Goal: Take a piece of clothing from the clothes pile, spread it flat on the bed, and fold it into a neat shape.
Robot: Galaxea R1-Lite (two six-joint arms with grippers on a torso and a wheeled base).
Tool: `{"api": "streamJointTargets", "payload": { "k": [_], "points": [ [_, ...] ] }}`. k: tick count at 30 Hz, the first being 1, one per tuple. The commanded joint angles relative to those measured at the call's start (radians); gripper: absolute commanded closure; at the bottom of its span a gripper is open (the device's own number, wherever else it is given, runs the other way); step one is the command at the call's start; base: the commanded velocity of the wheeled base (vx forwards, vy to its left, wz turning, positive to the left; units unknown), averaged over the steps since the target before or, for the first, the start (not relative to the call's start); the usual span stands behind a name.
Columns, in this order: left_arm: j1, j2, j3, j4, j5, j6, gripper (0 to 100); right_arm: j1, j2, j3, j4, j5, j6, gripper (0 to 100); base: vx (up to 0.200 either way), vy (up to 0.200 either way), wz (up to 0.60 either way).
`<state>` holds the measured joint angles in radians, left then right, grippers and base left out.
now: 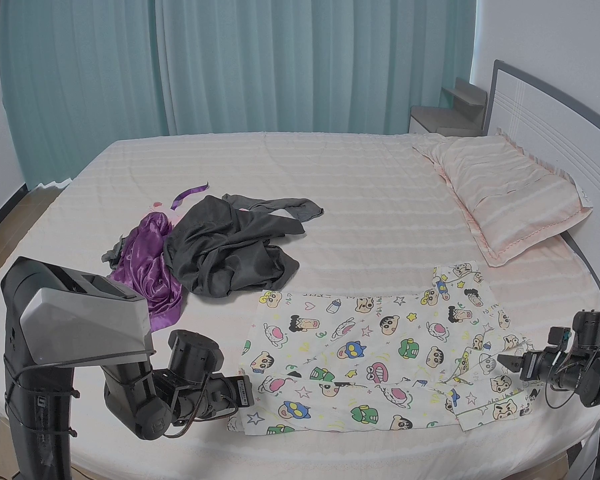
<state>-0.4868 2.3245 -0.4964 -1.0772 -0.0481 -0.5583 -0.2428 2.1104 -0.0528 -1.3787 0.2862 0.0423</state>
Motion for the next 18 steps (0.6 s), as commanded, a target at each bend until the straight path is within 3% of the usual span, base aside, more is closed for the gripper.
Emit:
{"api": "streamJointTargets", "payload": {
  "k": [1,7,18],
  "points": [
    [-0.007,-0.014,0.013,-0.004,0.007,-0.002,100,-0.230,0.148,-0.006,-0.005,0.179,-0.193,0,0.000,0.000,0.00],
    [-0.013,-0.014,0.010,-0.004,0.007,-0.003,100,-0.259,0.255,-0.071,-0.005,0.252,-0.277,0,0.000,0.000,0.00],
    [-0.019,-0.010,0.010,-0.004,0.007,-0.008,100,-0.242,0.344,-0.102,-0.005,0.386,-0.295,0,0.000,0.000,0.00]
  ]
}}
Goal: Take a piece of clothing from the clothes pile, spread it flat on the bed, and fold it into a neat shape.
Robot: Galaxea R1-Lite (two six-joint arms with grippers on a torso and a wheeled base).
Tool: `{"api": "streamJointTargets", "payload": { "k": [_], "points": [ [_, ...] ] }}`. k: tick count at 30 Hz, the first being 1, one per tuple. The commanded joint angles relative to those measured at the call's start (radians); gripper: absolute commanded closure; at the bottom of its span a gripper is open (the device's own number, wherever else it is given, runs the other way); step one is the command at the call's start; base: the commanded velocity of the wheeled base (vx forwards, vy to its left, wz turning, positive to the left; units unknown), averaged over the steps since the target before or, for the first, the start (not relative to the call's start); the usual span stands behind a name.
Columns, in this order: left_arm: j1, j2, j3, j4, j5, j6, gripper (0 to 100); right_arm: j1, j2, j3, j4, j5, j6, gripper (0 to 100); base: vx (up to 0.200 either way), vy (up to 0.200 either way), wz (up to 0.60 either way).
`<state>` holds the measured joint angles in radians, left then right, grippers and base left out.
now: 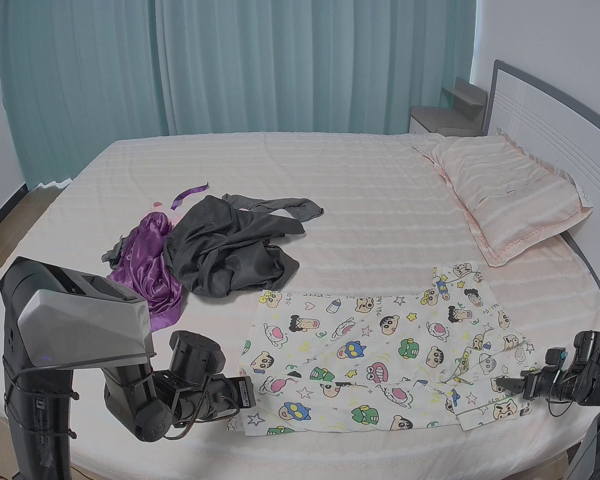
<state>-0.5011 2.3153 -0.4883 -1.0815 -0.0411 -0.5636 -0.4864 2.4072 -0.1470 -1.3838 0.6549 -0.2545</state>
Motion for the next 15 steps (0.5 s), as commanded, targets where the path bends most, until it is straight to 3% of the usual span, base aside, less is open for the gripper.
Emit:
{"api": "streamJointTargets", "payload": {
  "k": [1,2,3,11,15],
  "points": [
    [-0.005,-0.001,0.004,0.000,0.000,-0.002,100,0.003,0.050,-0.006,0.000,0.026,0.001,0,0.000,0.000,0.00],
    [-0.005,-0.001,0.005,0.000,0.000,-0.001,100,0.006,0.056,-0.003,0.000,0.032,0.000,0,0.000,0.000,0.00],
    [-0.005,-0.001,0.005,0.000,0.000,-0.001,100,0.006,0.058,-0.003,0.000,0.034,0.000,100,0.000,0.000,0.00],
    [-0.007,-0.011,0.020,0.002,0.001,-0.002,100,0.008,0.056,-0.011,-0.001,0.043,0.001,100,0.000,0.000,0.00],
    [-0.011,-0.037,0.042,0.009,0.003,-0.001,100,0.008,0.053,-0.008,-0.043,0.083,0.007,100,0.000,0.000,0.00]
  ]
}}
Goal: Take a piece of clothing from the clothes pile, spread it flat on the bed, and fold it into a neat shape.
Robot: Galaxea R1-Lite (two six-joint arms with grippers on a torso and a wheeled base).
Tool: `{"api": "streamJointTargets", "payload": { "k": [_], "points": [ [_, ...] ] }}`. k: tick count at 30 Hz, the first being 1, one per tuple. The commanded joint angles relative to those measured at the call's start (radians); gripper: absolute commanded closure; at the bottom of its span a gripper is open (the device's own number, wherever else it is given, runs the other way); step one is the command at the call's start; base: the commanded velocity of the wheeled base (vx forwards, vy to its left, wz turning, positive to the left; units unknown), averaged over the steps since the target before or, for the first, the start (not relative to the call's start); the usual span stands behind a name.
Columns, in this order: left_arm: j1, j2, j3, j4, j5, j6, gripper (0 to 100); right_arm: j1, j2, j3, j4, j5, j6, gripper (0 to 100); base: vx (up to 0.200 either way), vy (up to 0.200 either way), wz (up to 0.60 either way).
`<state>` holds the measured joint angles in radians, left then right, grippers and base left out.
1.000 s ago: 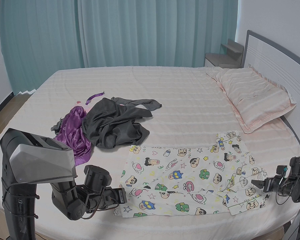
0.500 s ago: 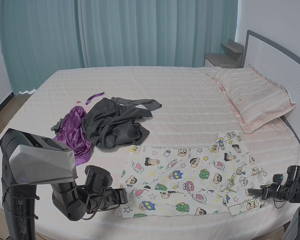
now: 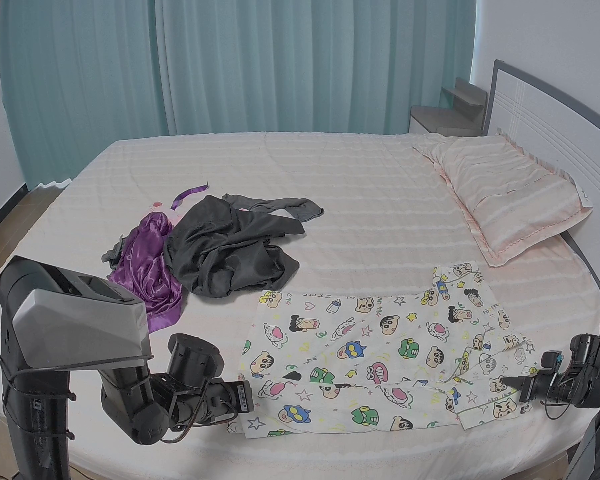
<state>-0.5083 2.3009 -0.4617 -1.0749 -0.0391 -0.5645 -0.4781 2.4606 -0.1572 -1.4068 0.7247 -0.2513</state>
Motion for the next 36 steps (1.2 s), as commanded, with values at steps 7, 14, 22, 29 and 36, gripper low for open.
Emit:
{"api": "streamJointTargets", "payload": {
  "k": [7,14,22,29,36],
  "points": [
    [-0.009,-0.051,0.052,0.006,0.033,-0.002,100,-0.005,-0.005,0.008,-0.121,0.027,0.007,100,0.000,0.000,0.00],
    [-0.018,-0.052,0.064,0.007,0.077,-0.037,100,-0.002,-0.003,-0.010,-0.153,0.029,0.009,100,0.000,0.000,0.00],
    [-0.027,-0.040,0.071,0.007,0.077,-0.048,100,0.004,0.006,-0.065,-0.150,0.027,0.038,100,0.000,0.000,0.00],
    [-0.019,-0.011,0.044,0.004,0.077,-0.049,100,0.046,0.011,-0.113,-0.146,0.012,0.141,100,0.000,0.000,0.00],
    [-0.019,0.011,0.009,0.004,0.079,-0.069,100,0.059,0.058,-0.173,-0.138,-0.022,0.142,100,0.000,0.000,0.00]
  ]
}}
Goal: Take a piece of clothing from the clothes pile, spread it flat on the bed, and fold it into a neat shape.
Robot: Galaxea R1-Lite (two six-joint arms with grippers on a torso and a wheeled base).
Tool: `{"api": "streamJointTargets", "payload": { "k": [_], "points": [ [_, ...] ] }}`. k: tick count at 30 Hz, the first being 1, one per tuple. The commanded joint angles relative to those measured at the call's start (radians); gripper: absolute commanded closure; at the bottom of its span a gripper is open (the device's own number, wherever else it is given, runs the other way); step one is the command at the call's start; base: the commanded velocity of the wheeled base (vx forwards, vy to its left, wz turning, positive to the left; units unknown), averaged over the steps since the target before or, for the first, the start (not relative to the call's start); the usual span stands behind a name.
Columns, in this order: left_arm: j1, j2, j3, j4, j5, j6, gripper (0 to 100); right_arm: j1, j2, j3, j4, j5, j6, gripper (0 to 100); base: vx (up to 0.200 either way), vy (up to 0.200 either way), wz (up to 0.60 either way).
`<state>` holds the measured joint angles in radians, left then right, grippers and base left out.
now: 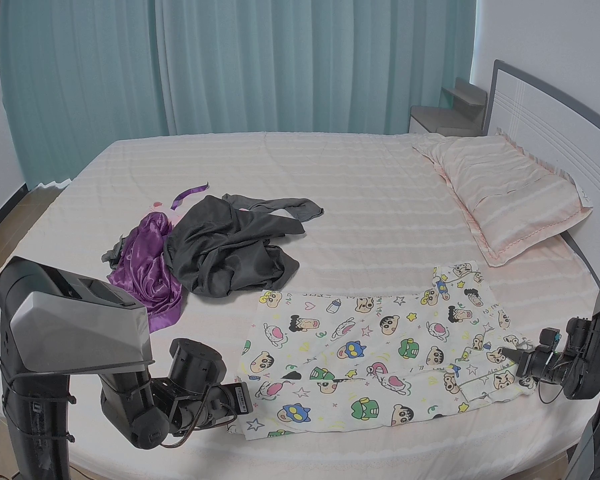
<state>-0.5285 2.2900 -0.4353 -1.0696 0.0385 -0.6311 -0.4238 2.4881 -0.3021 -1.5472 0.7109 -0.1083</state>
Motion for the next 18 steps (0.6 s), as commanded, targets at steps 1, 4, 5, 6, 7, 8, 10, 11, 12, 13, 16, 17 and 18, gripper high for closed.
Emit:
{"api": "streamJointTargets", "payload": {
  "k": [1,4,5,6,7,8,10,11,12,13,16,17,18],
  "points": [
    [0.001,0.023,-0.019,-0.001,0.001,-0.002,100,0.005,0.032,-0.034,0.003,-0.010,0.001,100,0.000,0.000,0.00],
    [0.001,0.028,-0.023,-0.001,0.001,-0.004,100,0.005,0.037,-0.049,0.004,-0.011,0.002,100,0.000,0.000,0.00],
    [0.001,0.028,-0.023,-0.001,0.000,-0.004,100,0.005,0.037,-0.049,0.004,-0.011,0.002,100,0.000,0.000,0.00],
    [0.001,0.029,-0.023,-0.003,0.000,-0.004,100,0.005,0.035,-0.052,0.003,-0.011,0.002,100,0.000,0.000,0.00],
    [0.001,0.029,-0.025,-0.003,0.000,-0.004,100,0.005,0.037,-0.052,0.003,-0.010,0.002,100,0.000,0.000,0.00],
    [0.001,0.029,-0.025,-0.003,0.000,-0.004,100,0.005,0.037,-0.052,0.004,-0.011,0.002,100,0.000,0.000,0.00],
    [0.001,0.034,-0.031,-0.003,0.001,-0.004,100,0.007,0.037,-0.054,0.003,-0.010,0.004,100,0.000,0.000,0.00],
    [0.001,0.036,-0.031,-0.003,0.000,-0.004,100,0.007,0.037,-0.054,0.003,-0.010,0.004,100,0.000,0.000,0.00],
    [0.001,0.036,-0.034,-0.003,0.001,-0.007,100,0.008,0.037,-0.054,0.003,-0.011,0.004,100,0.000,0.000,0.00],
    [0.001,0.036,-0.039,-0.003,0.001,-0.012,100,0.008,0.035,-0.054,0.003,-0.011,0.004,100,0.000,0.000,0.00],
    [0.002,0.037,-0.051,-0.003,0.001,-0.030,100,0.008,0.035,-0.054,0.003,-0.011,0.004,100,0.000,0.000,0.00],
    [0.001,0.039,-0.056,-0.001,0.001,-0.038,100,0.010,0.035,-0.055,0.003,-0.011,0.004,100,0.000,0.000,0.00],
    [0.001,0.040,-0.059,-0.001,0.001,-0.039,100,0.010,0.037,-0.055,0.003,-0.011,0.004,100,0.000,0.000,0.00]
  ]
}}
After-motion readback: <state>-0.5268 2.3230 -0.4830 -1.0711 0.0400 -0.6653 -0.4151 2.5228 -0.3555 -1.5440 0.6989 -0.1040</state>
